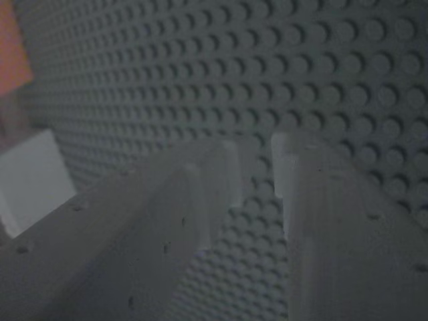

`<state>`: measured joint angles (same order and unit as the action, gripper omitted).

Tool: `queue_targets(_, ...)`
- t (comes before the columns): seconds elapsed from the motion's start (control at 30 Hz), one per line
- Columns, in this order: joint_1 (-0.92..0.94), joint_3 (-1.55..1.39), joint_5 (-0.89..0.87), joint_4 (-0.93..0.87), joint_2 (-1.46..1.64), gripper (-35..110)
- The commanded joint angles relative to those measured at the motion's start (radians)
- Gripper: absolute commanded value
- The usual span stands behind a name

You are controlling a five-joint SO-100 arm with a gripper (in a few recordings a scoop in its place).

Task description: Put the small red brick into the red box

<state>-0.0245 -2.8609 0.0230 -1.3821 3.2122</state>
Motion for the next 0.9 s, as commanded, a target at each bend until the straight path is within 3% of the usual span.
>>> queue_targets(0.0,-0.012,0.008,-0.002,-0.028,0.008,0)
queue_targets(0.17,-0.009,0.011,-0.012,-0.012,-0.018,0)
queue_targets(0.43,0.066,0.11,-0.084,0.178,-0.288,6)
queue_targets(0.7,0.196,0.356,-0.16,0.282,-0.667,14)
queue_targets(0.87,0.256,0.522,-0.19,0.255,-0.885,19)
